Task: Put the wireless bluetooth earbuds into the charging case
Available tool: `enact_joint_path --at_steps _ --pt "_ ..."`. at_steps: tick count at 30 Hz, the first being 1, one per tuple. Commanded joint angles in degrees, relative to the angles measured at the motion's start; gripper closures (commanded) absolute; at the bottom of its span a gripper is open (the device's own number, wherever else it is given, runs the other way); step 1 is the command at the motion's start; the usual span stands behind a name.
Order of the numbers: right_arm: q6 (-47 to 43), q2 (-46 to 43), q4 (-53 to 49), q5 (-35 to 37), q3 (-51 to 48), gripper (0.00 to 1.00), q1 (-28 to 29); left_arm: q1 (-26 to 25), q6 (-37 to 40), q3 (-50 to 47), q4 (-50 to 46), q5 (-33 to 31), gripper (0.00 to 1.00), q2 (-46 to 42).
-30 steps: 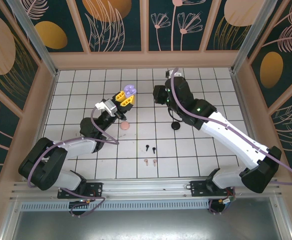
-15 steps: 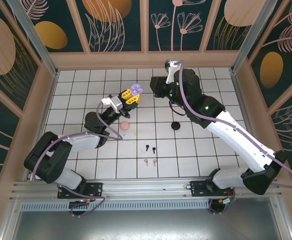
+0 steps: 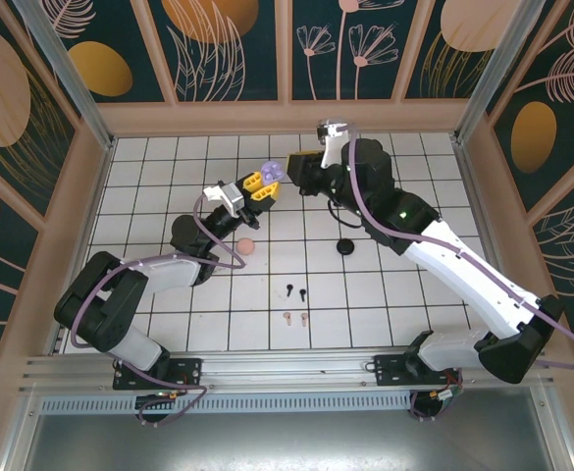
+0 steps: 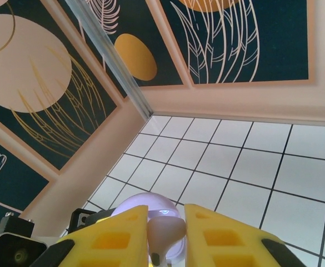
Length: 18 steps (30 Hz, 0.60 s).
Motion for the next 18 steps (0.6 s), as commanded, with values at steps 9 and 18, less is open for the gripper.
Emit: enact_joint_path --at_steps 9,18 --pt "0.14 2.42 4.38 -2.65 -1.03 0.8 1.55 -0.25 -1.47 1.59 3.66 1.27 1.0 0.57" --pt "0.18 4.09 4.75 -2.81 -1.01 0.8 1.68 -0.25 -1.56 1.33 3.69 1.42 1.0 0.05"
